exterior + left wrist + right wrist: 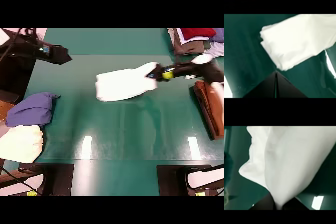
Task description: Fold the shirts.
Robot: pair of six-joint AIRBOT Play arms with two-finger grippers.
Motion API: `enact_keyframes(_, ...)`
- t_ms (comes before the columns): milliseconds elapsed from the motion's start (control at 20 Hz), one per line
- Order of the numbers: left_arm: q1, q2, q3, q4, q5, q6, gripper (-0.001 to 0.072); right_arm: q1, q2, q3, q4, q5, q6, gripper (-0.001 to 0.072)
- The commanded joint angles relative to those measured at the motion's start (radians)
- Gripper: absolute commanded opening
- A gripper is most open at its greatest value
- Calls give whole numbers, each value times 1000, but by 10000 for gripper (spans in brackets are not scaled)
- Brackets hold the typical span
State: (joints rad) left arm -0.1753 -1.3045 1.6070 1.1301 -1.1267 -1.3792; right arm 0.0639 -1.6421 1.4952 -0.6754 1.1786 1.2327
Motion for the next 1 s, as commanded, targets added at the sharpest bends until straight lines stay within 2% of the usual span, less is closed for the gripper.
enact_keyframes(0, -93, 0, 0, -2, 64, -1, 21, -251, 103, 2, -71, -18, 12, 19)
enact_keyframes(250, -171, 0, 0, -2, 90, -9, 21, -513, 111, 3, -77, -117, -31, 19)
enact_keyframes(450, -188, 0, 0, -1, 98, -9, 21, -591, 94, 36, -77, -188, -37, 19)
enact_keyframes(950, -188, 0, 0, 15, 97, -8, 22, -598, 56, 446, -79, -20, -37, 19)
